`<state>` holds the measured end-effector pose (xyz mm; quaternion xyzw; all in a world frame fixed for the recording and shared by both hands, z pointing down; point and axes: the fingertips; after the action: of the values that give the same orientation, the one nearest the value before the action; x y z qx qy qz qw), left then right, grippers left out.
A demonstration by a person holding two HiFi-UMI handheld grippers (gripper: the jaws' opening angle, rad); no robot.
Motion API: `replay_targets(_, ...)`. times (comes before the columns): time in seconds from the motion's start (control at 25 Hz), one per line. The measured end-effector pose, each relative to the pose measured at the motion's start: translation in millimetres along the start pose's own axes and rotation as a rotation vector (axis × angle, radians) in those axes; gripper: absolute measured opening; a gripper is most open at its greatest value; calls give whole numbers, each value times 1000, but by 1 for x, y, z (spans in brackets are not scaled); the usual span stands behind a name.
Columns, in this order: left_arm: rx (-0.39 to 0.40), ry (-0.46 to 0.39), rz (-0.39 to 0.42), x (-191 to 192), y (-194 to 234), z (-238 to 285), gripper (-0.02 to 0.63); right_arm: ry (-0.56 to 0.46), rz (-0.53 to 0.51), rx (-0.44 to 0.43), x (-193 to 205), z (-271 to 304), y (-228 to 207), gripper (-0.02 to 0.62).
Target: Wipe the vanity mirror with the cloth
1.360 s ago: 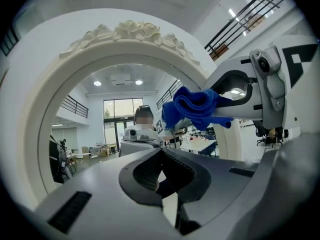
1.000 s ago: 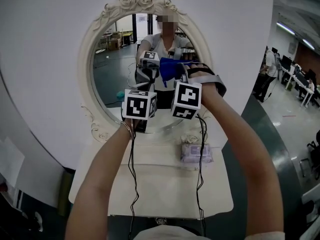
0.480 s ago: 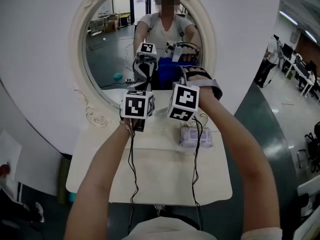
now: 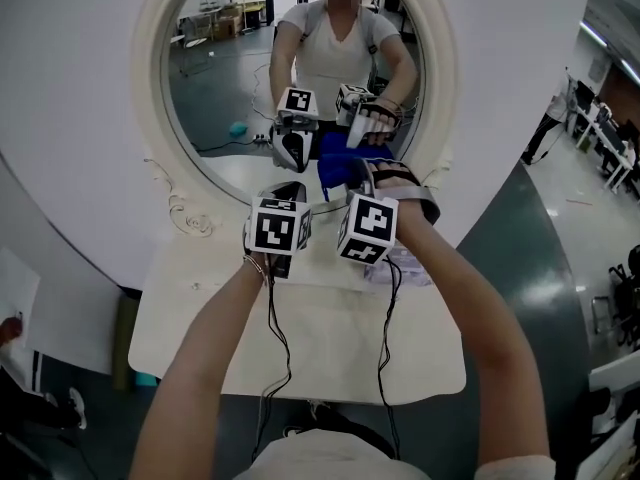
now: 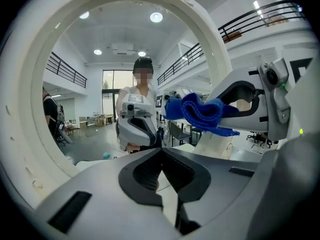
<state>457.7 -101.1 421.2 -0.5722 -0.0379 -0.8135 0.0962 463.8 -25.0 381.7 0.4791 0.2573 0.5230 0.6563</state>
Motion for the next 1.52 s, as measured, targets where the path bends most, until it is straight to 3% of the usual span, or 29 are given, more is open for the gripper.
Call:
replay_targets(0.24,0,57,-31,45,-5,2,5,1,42,-96,6,17,56,66)
replay_targets(0.52,2,119,-68,100,-8,8,5,-11,53,-184,-14,43,107,66)
replay_targets(0.8,-14,168,-101,144,18,11,5,-33,82,-242,-37,71,139,66)
replay_targets(1.16,-40,167,-152,156,39,1,5,-31,100,-240,-39,73,142,66)
replay_targets(1.24,-49,157,-196,156,42,-3,5,-37,116,-233,-41,73,141,66)
replay_targets(1.4,-62,120,-323,146,50,-10,5,-99,223,-214,-53,64,130,66)
replay_targets(1.52,-57,70,-311,128,52,-17,5,-167,332,-198,-67,52,114,66)
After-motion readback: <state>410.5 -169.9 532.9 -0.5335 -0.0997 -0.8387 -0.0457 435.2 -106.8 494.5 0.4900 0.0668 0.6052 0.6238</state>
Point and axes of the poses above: the fingertips, and each gripper's own axes: z forward along the fingers, y to its left, x out of its underside, and after that the axes turned 3 degrees about -x, right-handed
